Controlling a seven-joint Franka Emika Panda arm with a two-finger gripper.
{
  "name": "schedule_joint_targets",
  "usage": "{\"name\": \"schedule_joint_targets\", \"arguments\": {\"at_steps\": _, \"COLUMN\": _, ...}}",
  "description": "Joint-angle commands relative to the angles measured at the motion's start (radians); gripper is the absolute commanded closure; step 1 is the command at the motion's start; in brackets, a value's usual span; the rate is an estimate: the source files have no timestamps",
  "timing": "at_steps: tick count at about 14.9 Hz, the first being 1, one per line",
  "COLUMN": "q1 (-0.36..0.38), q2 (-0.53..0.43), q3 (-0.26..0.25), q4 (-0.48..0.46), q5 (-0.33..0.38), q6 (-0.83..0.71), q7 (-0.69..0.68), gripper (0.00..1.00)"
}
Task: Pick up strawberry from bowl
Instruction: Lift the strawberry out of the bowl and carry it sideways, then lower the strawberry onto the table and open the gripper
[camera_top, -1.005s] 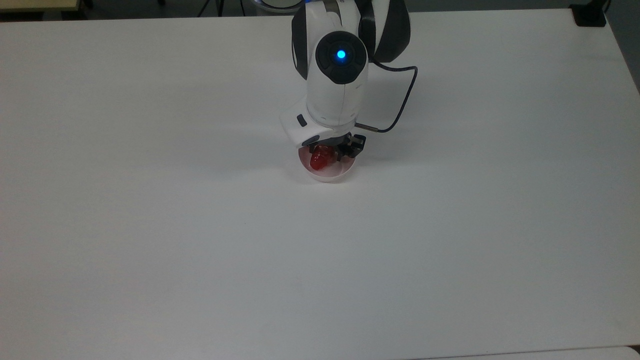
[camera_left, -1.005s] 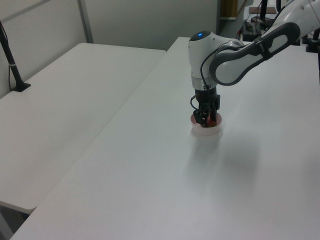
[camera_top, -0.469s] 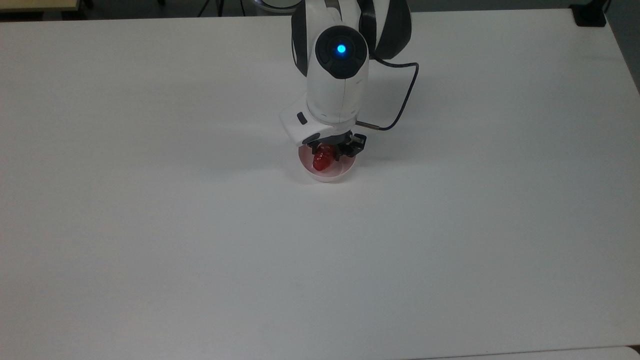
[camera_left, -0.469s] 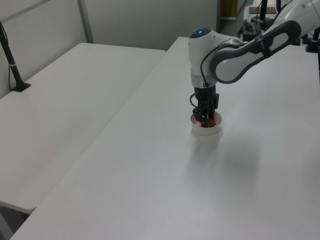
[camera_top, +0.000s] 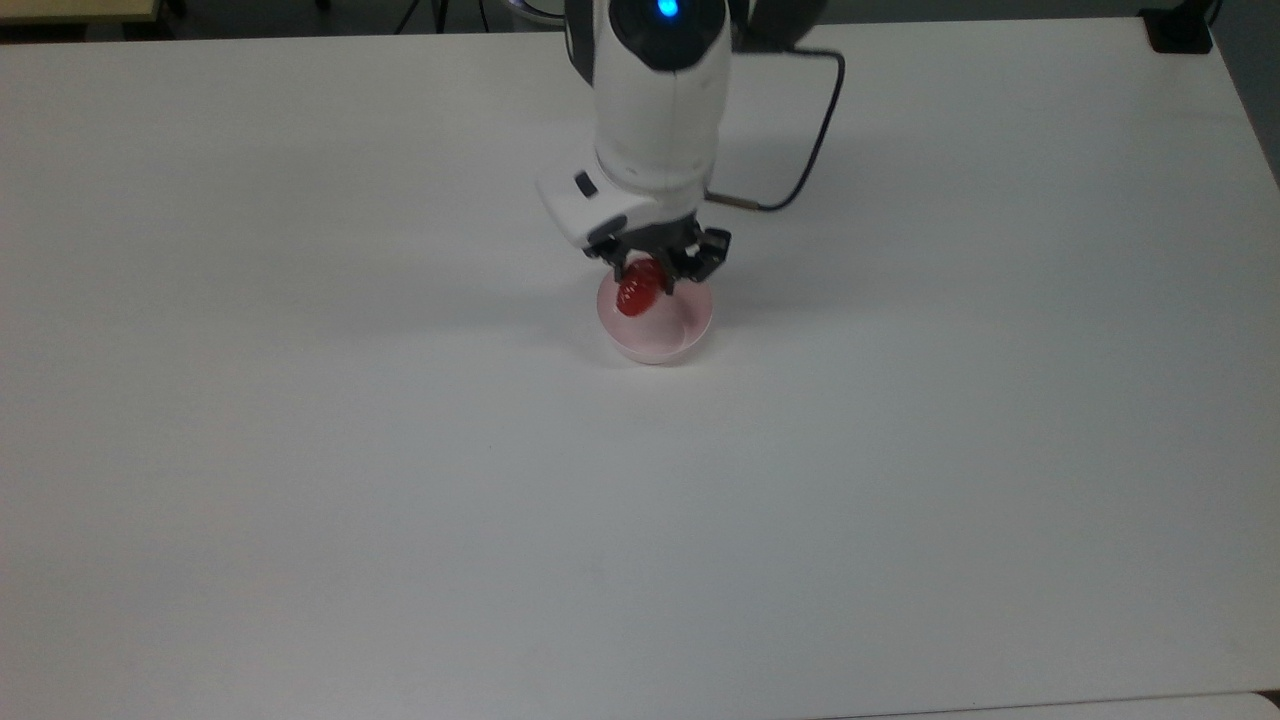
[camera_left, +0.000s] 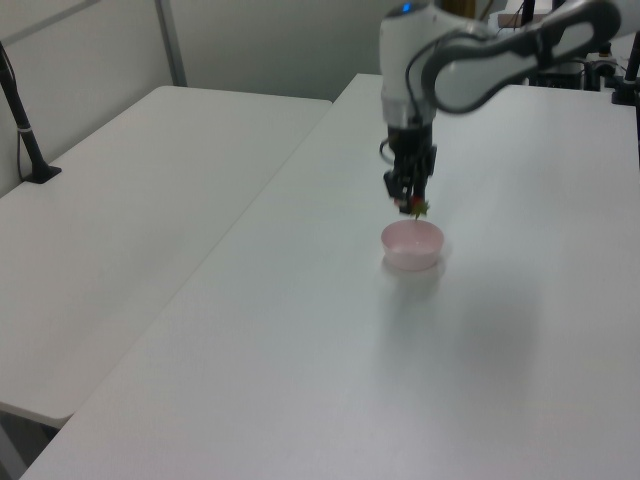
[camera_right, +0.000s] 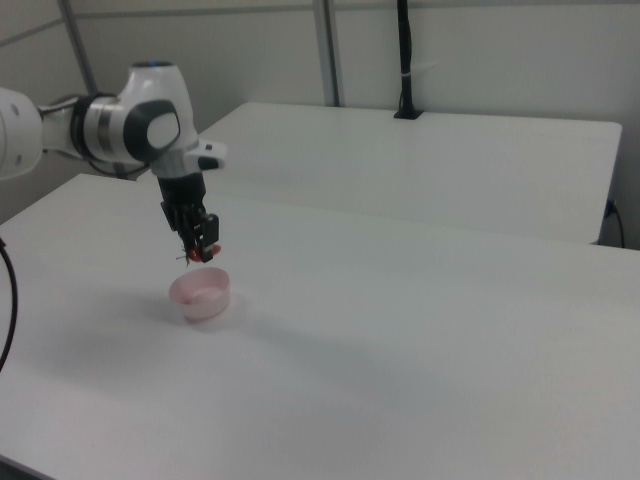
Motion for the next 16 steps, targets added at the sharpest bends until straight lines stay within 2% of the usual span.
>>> {"name": "schedule_joint_targets", "arguments": {"at_steps": 1, "q1": -0.036, "q2": -0.076, "q3": -0.081, "q4": -0.033, "q5": 0.034, "q6": -0.103, "q7": -0.172, "gripper": 0.51}}
{"name": "schedule_joint_targets", "arguments": {"at_steps": 4, "q1": -0.152, "q2": -0.056, "q3": -0.092, "q4": -0.031, "q5": 0.032, "q6": -0.103, "q7": -0.272, "gripper": 0.48}}
{"name": "schedule_joint_targets", "arguments": {"at_steps": 7, "q1": -0.226, "q2": -0.023, "q3": -0.094, "q4": -0.033, "q5": 0.032, "q6": -0.100, "q7": -0.355, "gripper": 0.45}}
{"name": "schedule_joint_targets", "arguments": {"at_steps": 12, "q1": -0.231, "q2": 0.016, "q3": -0.095, "q4": -0.034, "q5": 0.023, "q6": -0.066, "q7": -0.366, "gripper": 0.44}}
{"name": "schedule_joint_targets", "arguments": {"at_steps": 14, "q1": -0.219, "q2": 0.002, "q3": -0.095, "q4": -0.031, "q5": 0.023, "q6": -0.069, "q7": -0.363, "gripper": 0.37}}
{"name": "schedule_joint_targets", "arguments": {"at_steps": 15, "q1": -0.208, "q2": -0.018, "q3": -0.095, "q4": -0.028, "q5": 0.020, "q6": -0.068, "q7": -0.357, "gripper": 0.30}}
{"name": "schedule_joint_targets", "arguments": {"at_steps": 16, "q1": -0.190, "q2": -0.039, "q3": -0.095, "q4": -0.028, "q5": 0.017, "q6": -0.068, "q7": -0.353, "gripper": 0.20}}
